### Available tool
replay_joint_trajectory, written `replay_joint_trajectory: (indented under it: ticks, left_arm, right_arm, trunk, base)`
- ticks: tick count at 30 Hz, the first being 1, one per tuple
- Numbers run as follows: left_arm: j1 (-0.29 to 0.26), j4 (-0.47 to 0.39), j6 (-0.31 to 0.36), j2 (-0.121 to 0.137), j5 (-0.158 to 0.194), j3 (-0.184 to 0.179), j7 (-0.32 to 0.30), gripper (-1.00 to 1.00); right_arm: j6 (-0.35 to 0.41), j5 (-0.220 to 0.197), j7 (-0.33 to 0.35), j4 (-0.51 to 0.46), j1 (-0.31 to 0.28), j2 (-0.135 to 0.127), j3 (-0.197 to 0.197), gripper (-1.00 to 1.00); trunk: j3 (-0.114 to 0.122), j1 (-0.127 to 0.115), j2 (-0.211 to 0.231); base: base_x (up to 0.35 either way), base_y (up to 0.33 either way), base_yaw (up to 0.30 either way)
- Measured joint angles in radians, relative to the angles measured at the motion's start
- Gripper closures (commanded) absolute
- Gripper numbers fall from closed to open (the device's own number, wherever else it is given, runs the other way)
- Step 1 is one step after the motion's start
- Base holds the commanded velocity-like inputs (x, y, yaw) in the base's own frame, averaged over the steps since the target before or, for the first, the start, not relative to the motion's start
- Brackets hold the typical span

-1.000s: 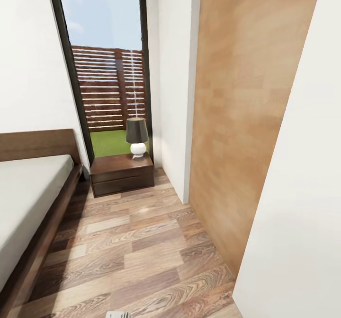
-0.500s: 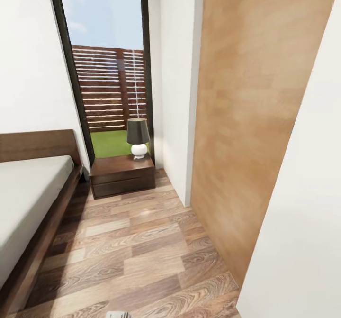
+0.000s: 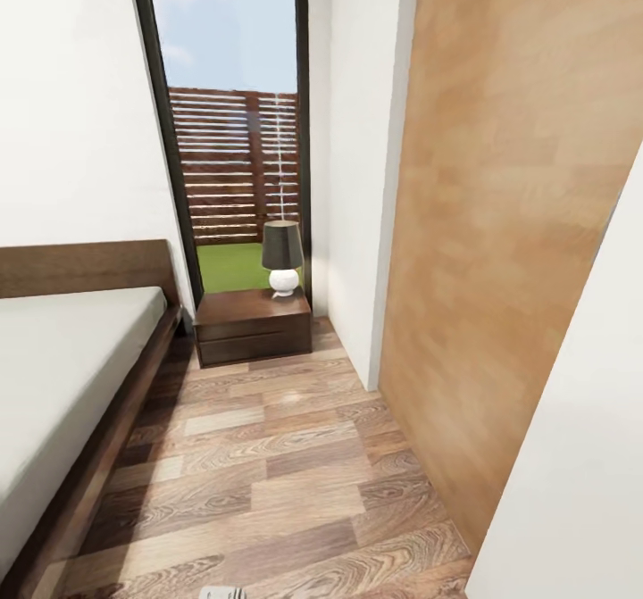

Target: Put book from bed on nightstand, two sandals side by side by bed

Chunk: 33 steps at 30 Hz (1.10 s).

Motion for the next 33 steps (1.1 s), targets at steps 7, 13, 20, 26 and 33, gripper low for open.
replay_joint_trajectory:
  ticks: [7,13,20,26,33]
  left_arm:
    - [0.000,0.000,0.000,0.000,0.000,0.000,0.000,-1.00]
    - [0.000,0.000,0.000,0.000,0.000,0.000,0.000,-1.00]
    - [0.000,0.001,0.000,0.000,0.000,0.000,0.000,-1.00]
    - [0.000,0.001,0.000,0.000,0.000,-0.001,0.000,-1.00]
    - [0.000,0.001,0.000,0.000,0.000,0.000,0.000,-1.00]
  right_arm:
    - [0.000,0.000,0.000,0.000,0.000,0.000,0.000,-1.00]
    - [0.000,0.000,0.000,0.000,0.000,0.000,0.000,-1.00]
    - [0.000,0.000,0.000,0.000,0.000,0.000,0.000,-1.00]
    - [0.000,0.000,0.000,0.000,0.000,0.000,0.000,-1.00]
    - [0.000,0.000,0.000,0.000,0.000,0.000,0.000,-1.00]
  trunk:
    - [-0.001,0.000,0.000]
    - [-0.009,0.000,0.000]
    - [-0.020,0.000,0.000]
    - [-0.030,0.000,0.000]
    - [-0.041,0.000,0.000]
  base:
    - [0.000,0.000,0.005]
    - [0.000,0.000,0.000]
    - [0.000,0.000,0.000]
    - [0.000,0.000,0.000]
    - [0.000,0.000,0.000]
